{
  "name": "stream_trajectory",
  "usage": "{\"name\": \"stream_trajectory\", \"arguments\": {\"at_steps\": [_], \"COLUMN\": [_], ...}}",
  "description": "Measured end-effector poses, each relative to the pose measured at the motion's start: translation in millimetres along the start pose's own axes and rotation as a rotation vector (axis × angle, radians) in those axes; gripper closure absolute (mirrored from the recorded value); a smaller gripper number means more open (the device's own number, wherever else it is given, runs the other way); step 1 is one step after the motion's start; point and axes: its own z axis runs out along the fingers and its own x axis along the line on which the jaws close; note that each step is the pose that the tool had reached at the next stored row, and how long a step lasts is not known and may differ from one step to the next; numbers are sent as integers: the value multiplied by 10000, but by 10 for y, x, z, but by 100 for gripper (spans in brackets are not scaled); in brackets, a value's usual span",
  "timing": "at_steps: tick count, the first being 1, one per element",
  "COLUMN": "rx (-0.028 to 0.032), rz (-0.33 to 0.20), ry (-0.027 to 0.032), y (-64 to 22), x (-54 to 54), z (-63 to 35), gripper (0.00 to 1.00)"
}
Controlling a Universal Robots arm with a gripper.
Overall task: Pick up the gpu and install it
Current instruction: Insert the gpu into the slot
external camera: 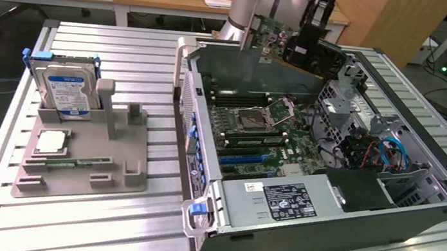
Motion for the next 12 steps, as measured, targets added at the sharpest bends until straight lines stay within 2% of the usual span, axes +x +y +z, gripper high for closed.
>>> {"name": "stream_trajectory", "arguments": {"at_steps": [12], "rx": [-49], "rz": [-2068], "ry": [-9], "y": [0], "x": [0], "z": [2], "gripper": [72]}}
